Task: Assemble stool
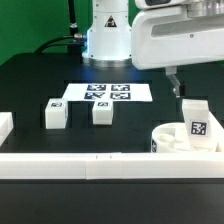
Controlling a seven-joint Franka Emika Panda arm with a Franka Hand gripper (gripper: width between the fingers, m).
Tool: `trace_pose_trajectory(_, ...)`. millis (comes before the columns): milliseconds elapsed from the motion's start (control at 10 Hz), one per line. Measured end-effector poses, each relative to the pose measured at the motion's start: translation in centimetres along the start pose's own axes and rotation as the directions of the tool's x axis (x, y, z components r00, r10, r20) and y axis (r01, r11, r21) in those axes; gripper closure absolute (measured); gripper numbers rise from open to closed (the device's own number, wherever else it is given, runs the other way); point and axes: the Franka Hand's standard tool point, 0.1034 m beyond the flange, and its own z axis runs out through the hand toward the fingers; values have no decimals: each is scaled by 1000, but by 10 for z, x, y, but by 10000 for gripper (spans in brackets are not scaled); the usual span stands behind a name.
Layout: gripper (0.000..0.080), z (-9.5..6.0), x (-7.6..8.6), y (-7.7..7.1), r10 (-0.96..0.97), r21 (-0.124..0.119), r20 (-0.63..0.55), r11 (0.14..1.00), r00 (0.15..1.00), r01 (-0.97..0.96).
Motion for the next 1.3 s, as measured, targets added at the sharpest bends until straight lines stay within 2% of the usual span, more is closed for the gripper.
trace_pose_trajectory(200, 150, 2, 0, -4, -226, -10, -6, 974, 974, 226)
trace_pose_trajectory(400, 150, 3, 0, -2, -522, -20, -1, 853, 853, 522)
trace_pose_trajectory(700, 150, 3, 1, 3, -701, -32, 14, 712, 713, 701)
trace_pose_trajectory(800, 150, 4, 1, 7, -795, -34, 31, 605, 606, 795)
trace_pose_trajectory(900, 150, 10, -1, 10, -865, -23, 48, 499, 500, 866)
trace_pose_trajectory(1000, 150, 14, -2, 11, -892, -16, 53, 449, 449, 893)
trace_pose_trajectory(1100, 150, 15, -3, 12, -934, -13, 67, 350, 350, 937)
trace_pose_trajectory(1300, 150, 22, -6, 15, -972, -1, 92, 217, 217, 976)
